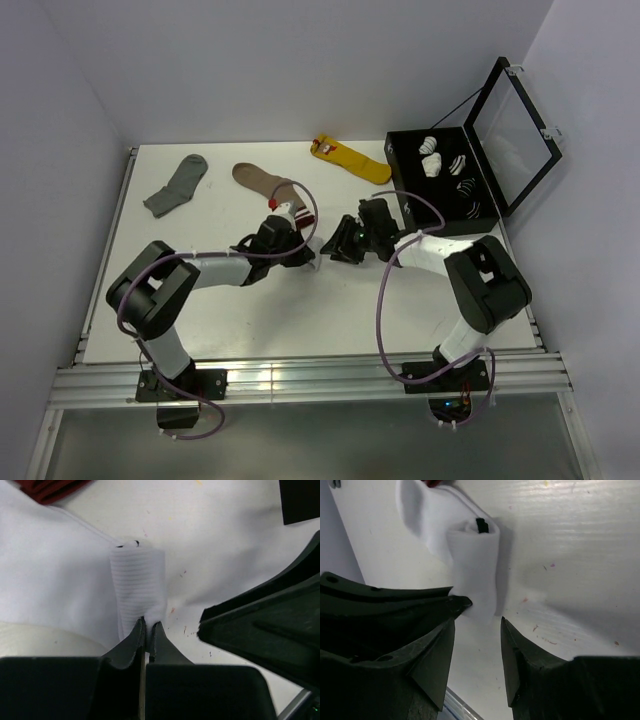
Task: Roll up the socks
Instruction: Roll the sock at the center of the board.
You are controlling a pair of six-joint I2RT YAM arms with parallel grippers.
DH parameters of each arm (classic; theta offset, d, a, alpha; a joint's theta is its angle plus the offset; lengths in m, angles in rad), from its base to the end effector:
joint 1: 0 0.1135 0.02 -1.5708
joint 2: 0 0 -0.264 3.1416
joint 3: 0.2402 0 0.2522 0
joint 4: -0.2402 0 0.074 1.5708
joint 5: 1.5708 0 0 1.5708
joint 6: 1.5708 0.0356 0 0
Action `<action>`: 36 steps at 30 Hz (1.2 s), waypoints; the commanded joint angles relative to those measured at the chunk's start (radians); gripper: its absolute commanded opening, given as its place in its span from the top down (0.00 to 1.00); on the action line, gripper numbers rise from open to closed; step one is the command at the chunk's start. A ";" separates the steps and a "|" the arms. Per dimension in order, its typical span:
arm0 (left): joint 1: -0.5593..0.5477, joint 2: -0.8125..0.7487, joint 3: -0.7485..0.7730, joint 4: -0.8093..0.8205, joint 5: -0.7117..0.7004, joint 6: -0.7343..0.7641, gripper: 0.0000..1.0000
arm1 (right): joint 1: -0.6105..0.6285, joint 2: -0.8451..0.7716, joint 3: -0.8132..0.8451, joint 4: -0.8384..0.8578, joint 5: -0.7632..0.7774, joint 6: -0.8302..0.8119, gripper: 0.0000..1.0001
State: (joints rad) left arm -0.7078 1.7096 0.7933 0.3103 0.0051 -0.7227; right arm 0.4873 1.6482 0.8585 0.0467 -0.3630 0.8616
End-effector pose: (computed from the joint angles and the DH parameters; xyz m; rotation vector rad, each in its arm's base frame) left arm 0.2607 -0.2234 0.1547 -0.0140 2.2960 -0.7930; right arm 0.2896 0.1678 0.1724 0.2682 2.5033 1.0481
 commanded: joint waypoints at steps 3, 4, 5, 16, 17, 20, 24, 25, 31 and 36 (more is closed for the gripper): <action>0.044 0.056 0.061 -0.049 0.183 -0.006 1.00 | -0.004 0.001 -0.119 0.287 -0.005 0.119 0.50; 0.048 0.065 0.073 -0.059 0.190 -0.004 1.00 | -0.004 0.005 -0.131 0.345 -0.004 0.144 0.48; 0.051 0.068 0.076 -0.065 0.200 -0.003 1.00 | -0.004 0.019 -0.150 0.375 -0.005 0.157 0.48; 0.100 0.059 0.041 0.002 0.317 -0.050 1.00 | -0.010 0.137 -0.211 0.645 0.009 0.264 0.42; 0.102 0.061 0.037 0.007 0.322 -0.055 1.00 | -0.010 0.146 -0.211 0.657 0.004 0.267 0.42; 0.103 0.059 0.021 0.029 0.334 -0.064 1.00 | -0.010 0.179 -0.201 0.674 -0.011 0.275 0.42; 0.103 0.056 0.004 0.046 0.338 -0.073 1.00 | -0.010 0.203 -0.194 0.686 -0.016 0.277 0.45; 0.103 0.059 0.001 0.049 0.341 -0.075 1.00 | -0.010 0.214 -0.187 0.683 -0.025 0.272 0.47; 0.102 0.064 -0.052 0.156 0.386 -0.129 1.00 | -0.010 0.240 -0.173 0.681 -0.066 0.266 0.84; 0.102 -0.010 -0.091 0.153 0.333 -0.095 0.72 | -0.012 0.214 -0.142 0.553 -0.082 0.188 1.00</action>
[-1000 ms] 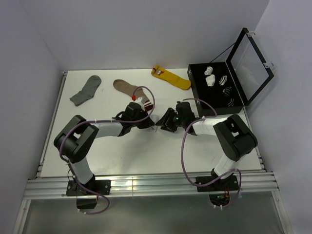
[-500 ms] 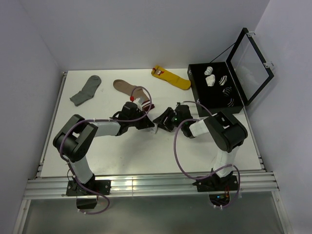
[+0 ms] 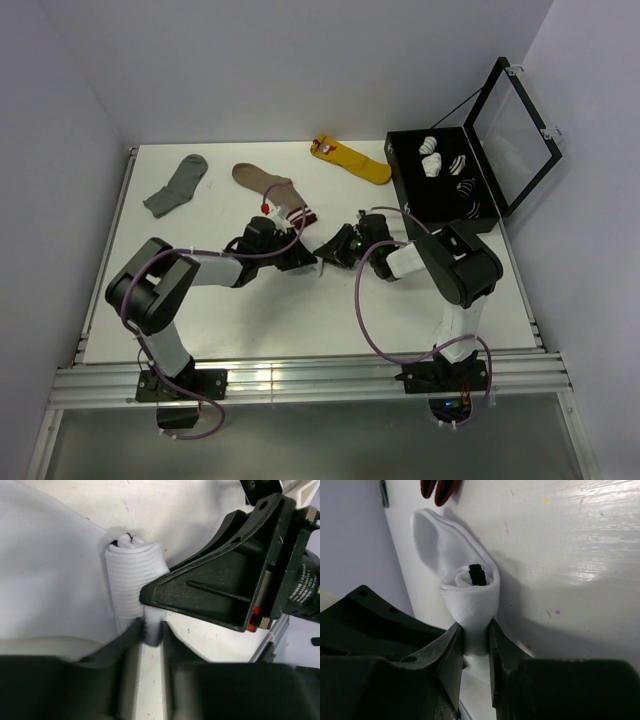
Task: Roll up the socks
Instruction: Roll the sock at the center of the board.
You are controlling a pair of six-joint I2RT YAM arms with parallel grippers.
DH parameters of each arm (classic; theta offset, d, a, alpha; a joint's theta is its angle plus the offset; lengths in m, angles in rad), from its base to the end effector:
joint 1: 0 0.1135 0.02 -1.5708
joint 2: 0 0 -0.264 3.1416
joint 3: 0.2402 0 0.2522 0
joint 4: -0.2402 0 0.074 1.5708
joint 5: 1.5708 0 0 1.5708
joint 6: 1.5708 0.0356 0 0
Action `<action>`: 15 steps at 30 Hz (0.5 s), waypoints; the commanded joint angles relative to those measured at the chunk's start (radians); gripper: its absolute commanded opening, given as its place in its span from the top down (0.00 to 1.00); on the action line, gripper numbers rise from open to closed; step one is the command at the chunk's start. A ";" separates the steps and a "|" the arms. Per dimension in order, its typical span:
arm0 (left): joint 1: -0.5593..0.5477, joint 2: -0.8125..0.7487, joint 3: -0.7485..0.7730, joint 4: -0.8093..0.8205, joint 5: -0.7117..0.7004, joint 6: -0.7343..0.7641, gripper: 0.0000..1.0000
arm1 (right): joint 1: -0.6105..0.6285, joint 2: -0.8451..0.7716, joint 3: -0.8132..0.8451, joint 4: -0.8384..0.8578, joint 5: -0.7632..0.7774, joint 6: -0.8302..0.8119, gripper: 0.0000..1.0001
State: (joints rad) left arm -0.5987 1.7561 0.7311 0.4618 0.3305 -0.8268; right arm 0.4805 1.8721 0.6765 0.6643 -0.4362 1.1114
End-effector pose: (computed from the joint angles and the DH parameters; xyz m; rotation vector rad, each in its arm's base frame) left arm 0.2728 -0.2001 0.1373 -0.0524 2.3419 -1.1352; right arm 0.2906 0.1684 0.1058 0.4481 2.3387 1.3322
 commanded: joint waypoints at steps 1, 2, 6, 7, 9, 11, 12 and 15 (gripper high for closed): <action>-0.007 -0.101 -0.029 -0.017 -0.040 0.035 0.65 | -0.003 -0.014 0.063 -0.133 -0.009 -0.103 1.00; -0.006 -0.122 -0.027 -0.038 -0.077 0.052 0.59 | -0.003 -0.021 0.076 -0.176 -0.012 -0.129 1.00; -0.006 -0.210 0.027 -0.158 -0.263 0.135 0.54 | -0.003 -0.051 0.138 -0.330 -0.018 -0.232 1.00; -0.004 -0.217 0.039 -0.187 -0.298 0.165 0.55 | -0.003 -0.059 0.164 -0.379 -0.016 -0.267 1.00; -0.004 -0.207 0.083 -0.215 -0.361 0.187 0.62 | -0.003 -0.062 0.190 -0.449 -0.019 -0.309 1.00; -0.001 -0.161 0.128 -0.238 -0.367 0.204 0.69 | -0.003 -0.067 0.224 -0.495 -0.006 -0.329 1.00; 0.000 -0.126 0.137 -0.241 -0.367 0.206 0.75 | -0.003 -0.068 0.236 -0.552 0.004 -0.350 1.00; 0.000 -0.084 0.143 -0.227 -0.389 0.186 0.82 | -0.003 -0.071 0.285 -0.621 0.039 -0.377 1.00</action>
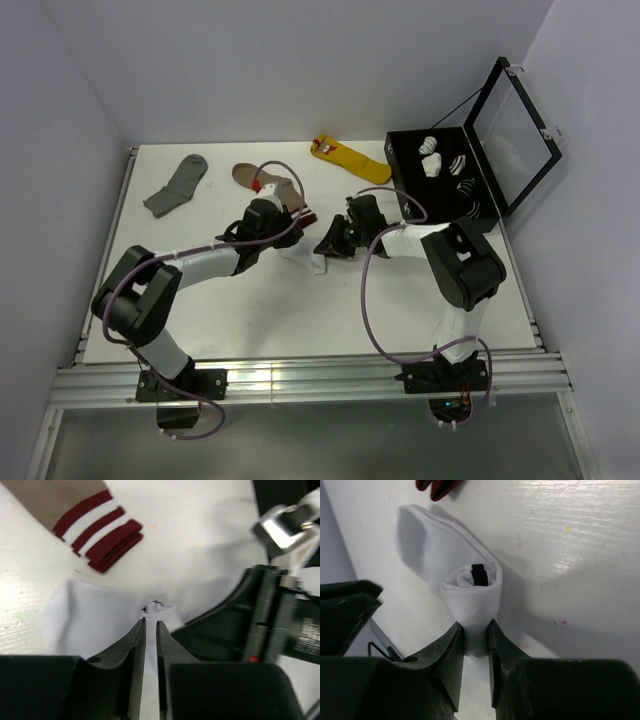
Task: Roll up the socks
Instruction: Roll the sock at the center of the board.
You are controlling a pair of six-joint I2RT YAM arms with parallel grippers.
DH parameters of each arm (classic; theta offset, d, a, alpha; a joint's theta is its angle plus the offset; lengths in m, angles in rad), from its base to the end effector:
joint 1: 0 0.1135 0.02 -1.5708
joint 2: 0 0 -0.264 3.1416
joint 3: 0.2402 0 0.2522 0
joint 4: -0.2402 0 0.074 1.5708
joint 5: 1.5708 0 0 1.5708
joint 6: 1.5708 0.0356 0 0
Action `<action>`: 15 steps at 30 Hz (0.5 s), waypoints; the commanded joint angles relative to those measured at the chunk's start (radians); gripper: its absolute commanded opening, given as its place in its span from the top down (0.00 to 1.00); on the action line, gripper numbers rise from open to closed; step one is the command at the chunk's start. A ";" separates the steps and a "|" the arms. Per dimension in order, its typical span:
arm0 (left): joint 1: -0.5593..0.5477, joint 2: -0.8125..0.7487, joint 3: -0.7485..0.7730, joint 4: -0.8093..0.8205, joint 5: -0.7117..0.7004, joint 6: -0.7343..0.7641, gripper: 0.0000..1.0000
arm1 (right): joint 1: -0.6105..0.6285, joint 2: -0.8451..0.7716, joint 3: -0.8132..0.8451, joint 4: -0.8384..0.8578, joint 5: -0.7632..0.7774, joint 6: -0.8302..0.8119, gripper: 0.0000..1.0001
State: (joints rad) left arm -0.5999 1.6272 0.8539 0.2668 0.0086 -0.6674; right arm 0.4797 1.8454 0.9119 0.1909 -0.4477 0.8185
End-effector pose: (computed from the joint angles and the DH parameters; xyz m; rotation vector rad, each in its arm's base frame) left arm 0.2870 -0.1967 0.1957 -0.0678 2.1721 -0.7652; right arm 0.3156 0.1815 0.1347 0.1756 2.5155 1.1217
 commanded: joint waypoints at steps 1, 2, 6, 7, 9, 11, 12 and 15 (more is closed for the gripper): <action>0.000 0.068 0.017 -0.029 -0.070 0.014 0.82 | -0.004 -0.044 0.077 -0.183 0.059 -0.100 1.00; 0.000 0.077 0.013 -0.018 -0.076 0.008 0.83 | -0.003 -0.043 0.090 -0.217 0.070 -0.108 1.00; -0.001 0.114 -0.019 -0.001 -0.085 -0.035 0.88 | -0.003 -0.044 0.116 -0.251 0.073 -0.099 1.00; -0.003 0.118 -0.027 0.002 -0.093 -0.055 0.88 | -0.004 -0.043 0.120 -0.249 0.070 -0.093 1.00; -0.005 0.112 -0.056 0.003 -0.101 -0.075 0.89 | -0.007 -0.043 0.108 -0.214 0.046 -0.061 1.00; -0.012 0.102 -0.090 0.000 -0.124 -0.106 0.92 | -0.015 -0.043 0.091 -0.194 0.026 -0.036 1.00; -0.015 0.088 -0.102 -0.004 -0.134 -0.118 0.92 | -0.024 -0.044 0.075 -0.147 0.012 -0.013 1.00; -0.026 0.071 -0.142 -0.017 -0.160 -0.167 0.92 | -0.042 -0.049 0.042 -0.087 -0.009 0.013 1.00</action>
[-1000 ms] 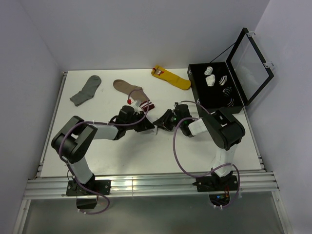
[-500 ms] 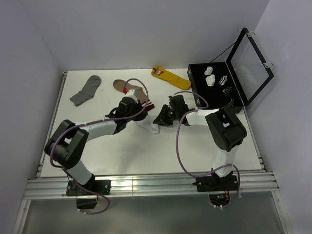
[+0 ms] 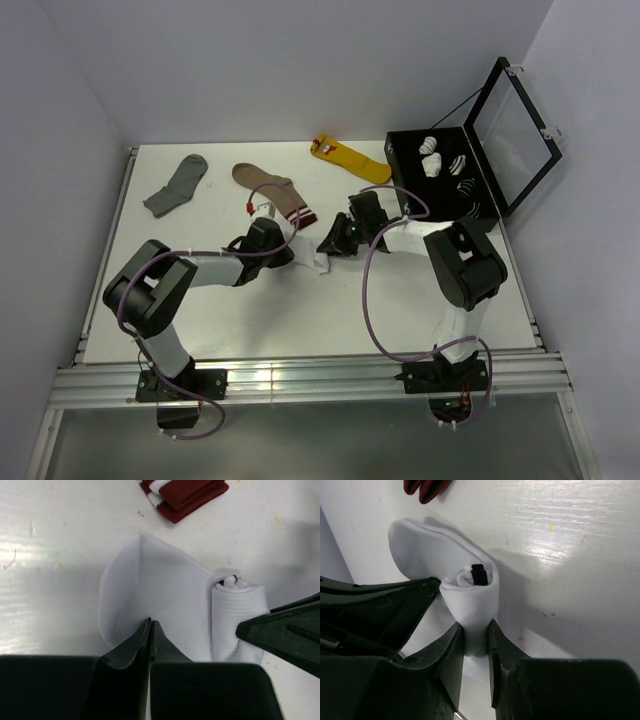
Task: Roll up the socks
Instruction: Roll the sock at the center of the board.
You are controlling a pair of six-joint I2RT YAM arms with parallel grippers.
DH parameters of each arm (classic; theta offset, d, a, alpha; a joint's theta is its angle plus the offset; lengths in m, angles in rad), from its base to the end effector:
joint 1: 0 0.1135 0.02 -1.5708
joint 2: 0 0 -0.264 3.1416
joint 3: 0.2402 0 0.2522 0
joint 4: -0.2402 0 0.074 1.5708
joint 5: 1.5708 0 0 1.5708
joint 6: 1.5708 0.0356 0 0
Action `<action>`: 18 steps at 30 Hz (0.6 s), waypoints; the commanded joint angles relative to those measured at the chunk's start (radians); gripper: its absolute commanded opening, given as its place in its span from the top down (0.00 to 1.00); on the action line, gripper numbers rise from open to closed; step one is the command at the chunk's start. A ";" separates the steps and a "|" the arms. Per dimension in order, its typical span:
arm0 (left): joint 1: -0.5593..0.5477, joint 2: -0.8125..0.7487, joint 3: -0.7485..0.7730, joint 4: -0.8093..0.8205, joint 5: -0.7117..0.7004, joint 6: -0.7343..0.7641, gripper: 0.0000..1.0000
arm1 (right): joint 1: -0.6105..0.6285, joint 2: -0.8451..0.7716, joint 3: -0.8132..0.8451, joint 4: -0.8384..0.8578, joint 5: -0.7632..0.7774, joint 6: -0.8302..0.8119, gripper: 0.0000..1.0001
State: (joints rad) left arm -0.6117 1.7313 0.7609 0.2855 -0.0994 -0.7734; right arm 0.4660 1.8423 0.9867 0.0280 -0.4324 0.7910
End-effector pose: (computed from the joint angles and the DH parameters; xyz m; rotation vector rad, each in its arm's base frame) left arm 0.2762 -0.1894 0.1367 -0.2428 2.3163 -0.6161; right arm 0.3227 0.1790 0.1440 0.2000 2.5884 1.0522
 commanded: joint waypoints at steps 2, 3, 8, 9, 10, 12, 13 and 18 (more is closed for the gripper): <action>-0.022 -0.036 -0.080 -0.029 -0.049 -0.081 0.93 | -0.035 -0.049 -0.046 0.105 -0.037 0.054 1.00; -0.026 -0.039 -0.092 -0.023 -0.045 -0.092 0.93 | -0.038 -0.048 -0.054 0.119 -0.040 0.054 1.00; -0.072 -0.079 -0.149 -0.032 -0.068 -0.155 0.94 | -0.046 -0.037 -0.082 0.121 -0.025 0.050 1.00; -0.077 -0.107 -0.159 -0.032 -0.074 -0.162 0.94 | -0.046 -0.040 -0.101 0.131 -0.022 0.054 1.00; -0.085 -0.124 -0.170 -0.034 -0.074 -0.176 0.94 | -0.047 -0.040 -0.109 0.144 -0.025 0.050 1.00; -0.083 -0.186 -0.179 -0.055 -0.092 -0.176 0.93 | -0.049 -0.031 -0.111 0.156 -0.054 0.031 1.00; -0.083 -0.206 -0.175 -0.065 -0.098 -0.159 0.92 | -0.049 -0.026 -0.106 0.158 -0.069 0.024 1.00; -0.083 -0.253 -0.040 -0.108 -0.100 -0.060 0.79 | -0.049 0.003 -0.080 0.151 -0.123 -0.024 1.00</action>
State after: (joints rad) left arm -0.6933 1.5082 0.6224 0.1993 -0.1814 -0.8982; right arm 0.4290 1.8385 0.8917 0.1684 -0.5346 0.8146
